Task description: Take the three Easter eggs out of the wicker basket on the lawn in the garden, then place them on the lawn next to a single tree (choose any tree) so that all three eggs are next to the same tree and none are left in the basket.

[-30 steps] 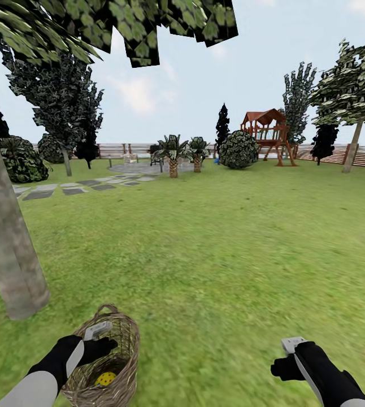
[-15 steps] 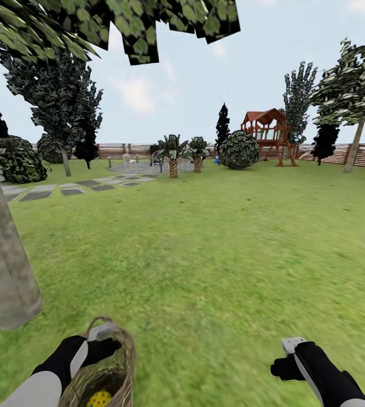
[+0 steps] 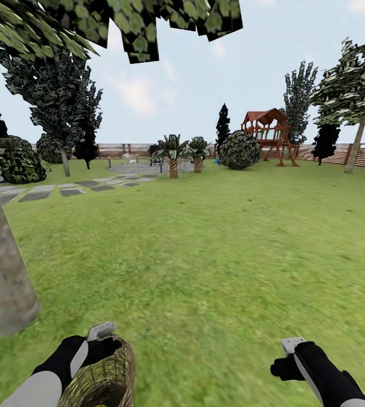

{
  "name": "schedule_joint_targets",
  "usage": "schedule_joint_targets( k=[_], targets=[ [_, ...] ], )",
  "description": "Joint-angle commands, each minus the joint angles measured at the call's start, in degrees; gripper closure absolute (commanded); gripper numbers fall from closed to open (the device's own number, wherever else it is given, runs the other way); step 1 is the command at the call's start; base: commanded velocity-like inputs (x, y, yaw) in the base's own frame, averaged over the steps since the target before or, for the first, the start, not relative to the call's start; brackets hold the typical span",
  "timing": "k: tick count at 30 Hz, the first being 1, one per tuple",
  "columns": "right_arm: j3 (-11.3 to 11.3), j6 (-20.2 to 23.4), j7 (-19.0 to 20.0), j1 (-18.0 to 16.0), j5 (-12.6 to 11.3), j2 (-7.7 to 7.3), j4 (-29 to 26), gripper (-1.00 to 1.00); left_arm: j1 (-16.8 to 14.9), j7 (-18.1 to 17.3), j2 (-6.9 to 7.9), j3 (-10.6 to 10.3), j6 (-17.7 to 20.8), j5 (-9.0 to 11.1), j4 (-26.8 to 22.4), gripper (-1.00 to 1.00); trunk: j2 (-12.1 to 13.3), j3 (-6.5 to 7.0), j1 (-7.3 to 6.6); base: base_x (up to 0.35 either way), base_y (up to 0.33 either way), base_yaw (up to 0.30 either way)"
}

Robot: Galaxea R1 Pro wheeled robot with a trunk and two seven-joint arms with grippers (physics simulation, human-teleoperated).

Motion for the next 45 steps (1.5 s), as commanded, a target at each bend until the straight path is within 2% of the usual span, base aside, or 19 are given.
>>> schedule_joint_targets(
  k=[1,9,11,13,16,18,23,26,35,38,41,43,45],
  targets=[
    [0.2,0.3,0.4,0.0,0.5,-0.04,-0.1,-1.0,0.0,-0.4,-0.05,0.4,0.3,-0.5,-0.1,-1.0,0.0,-0.07,0.0,0.002,0.17,0.0],
    [0.1,0.3,0.4,0.0,0.5,-0.04,-0.1,-1.0,0.0,-0.6,0.45,0.4,0.7,-0.7,-0.6,-1.0,0.0,-0.07,0.0,0.001,0.259,0.0],
    [0.1,0.3,0.4,0.0,0.5,-0.04,-0.1,-1.0,0.0,-1.0,2.26,0.5,0.8,-0.7,-0.9,-1.0,0.0,-0.07,0.0,0.0,0.085,0.0],
    [0.1,0.3,0.4,0.0,0.5,-0.04,-0.1,-1.0,0.0,-2.8,4.69,0.3,0.9,-0.7,-1.0,-1.0,0.0,-0.07,0.0,0.0,0.035,0.0],
    [0.2,0.3,0.4,0.0,0.5,-0.04,-0.1,-1.0,0.0,-9.5,6.9,0.0,1.0,-1.1,-1.1,-1.0,0.0,-0.07,0.0,0.0,0.012,0.0],
    [0.3,0.3,0.4,0.0,0.5,-0.04,-0.1,-1.0,0.0,-12.6,8.75,-0.1,1.1,-1.3,-1.3,-1.0,0.0,-0.07,0.0,0.0,0.004,0.0],
    [0.2,0.3,0.4,0.0,0.5,-0.13,-0.1,-1.0,0.0,-14.5,12.64,-0.3,1.1,-1.5,-1.4,-1.0,0.0,-0.07,0.0,0.0,0.001,0.0],
    [0.1,0.3,0.4,0.0,0.5,-0.2,-0.1,-1.0,0.0,-14.6,13.35,-0.3,1.0,-1.6,-1.1,-1.0,0.0,-0.07,0.0,0.0,0.0,0.0],
    [0.1,0.3,0.4,0.0,0.5,-0.24,-0.1,-1.0,0.0,-14.4,12.99,-0.2,1.0,-1.6,-0.7,-1.0,0.0,-0.07,0.0,0.0,0.0,0.0],
    [0.1,0.3,0.4,0.0,0.5,-0.29,-0.1,-1.0,0.0,-14.3,13.37,-0.2,1.0,-1.8,-0.5,-1.0,0.0,-0.07,0.0,0.0,0.0,0.0],
    [0.1,0.3,0.4,0.0,0.6,-0.23,-0.1,-1.0,0.0,-14.3,14.71,-0.1,1.1,-3.0,0.0,-1.0,0.0,-0.07,0.0,0.0,0.0,0.0],
    [0.1,0.3,0.4,0.0,0.7,-0.16,-0.1,-1.0,0.0,-14.2,15.91,-0.1,1.0,-4.8,0.2,-1.0,0.0,-0.07,0.0,0.0,0.0,0.0],
    [0.2,0.3,0.4,0.0,0.7,-0.14,-0.1,-1.0,0.0,-14.1,16.36,-0.1,1.0,-6.0,0.3,-1.0,0.0,-0.07,0.0,0.0,0.0,0.0]
  ],
)
